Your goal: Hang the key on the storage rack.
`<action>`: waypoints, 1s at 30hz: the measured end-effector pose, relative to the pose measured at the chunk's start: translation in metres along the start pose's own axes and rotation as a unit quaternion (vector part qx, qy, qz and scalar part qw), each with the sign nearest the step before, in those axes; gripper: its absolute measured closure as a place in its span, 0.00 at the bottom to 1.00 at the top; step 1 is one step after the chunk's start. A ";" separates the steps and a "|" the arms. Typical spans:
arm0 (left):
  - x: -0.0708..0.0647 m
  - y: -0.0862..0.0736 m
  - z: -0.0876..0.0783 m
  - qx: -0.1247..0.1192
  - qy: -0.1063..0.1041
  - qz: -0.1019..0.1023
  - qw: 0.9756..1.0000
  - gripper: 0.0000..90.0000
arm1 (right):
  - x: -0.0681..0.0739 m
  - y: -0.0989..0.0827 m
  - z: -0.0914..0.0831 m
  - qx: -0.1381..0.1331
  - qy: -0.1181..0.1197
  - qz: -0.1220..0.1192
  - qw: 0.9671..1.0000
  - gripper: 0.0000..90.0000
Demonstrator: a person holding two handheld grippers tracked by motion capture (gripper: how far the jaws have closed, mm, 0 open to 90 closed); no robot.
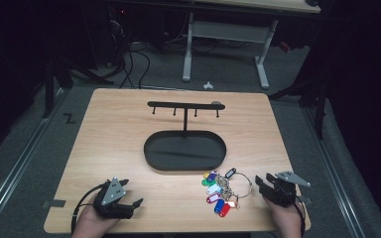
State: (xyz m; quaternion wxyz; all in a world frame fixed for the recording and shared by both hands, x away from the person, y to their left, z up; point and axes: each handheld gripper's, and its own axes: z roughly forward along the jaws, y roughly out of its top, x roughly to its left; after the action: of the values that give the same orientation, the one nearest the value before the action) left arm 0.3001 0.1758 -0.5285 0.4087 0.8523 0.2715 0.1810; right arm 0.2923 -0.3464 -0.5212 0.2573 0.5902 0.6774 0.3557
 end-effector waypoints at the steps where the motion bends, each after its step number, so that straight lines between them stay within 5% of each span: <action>1: 0.000 0.000 0.000 -0.001 0.000 0.000 1.000 0.20 | 0.000 0.000 0.000 0.001 0.001 -0.001 1.000 0.56; 30: -0.002 0.000 0.005 0.011 -0.006 0.006 1.000 0.20 | 0.008 0.002 0.001 0.016 0.013 -0.032 0.999 0.56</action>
State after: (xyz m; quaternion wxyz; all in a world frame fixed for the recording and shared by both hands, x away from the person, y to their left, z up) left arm 0.3010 0.1716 -0.5313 0.3999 0.8594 0.2663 0.1748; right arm 0.2925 -0.3387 -0.5198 0.2502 0.5681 0.7047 0.3437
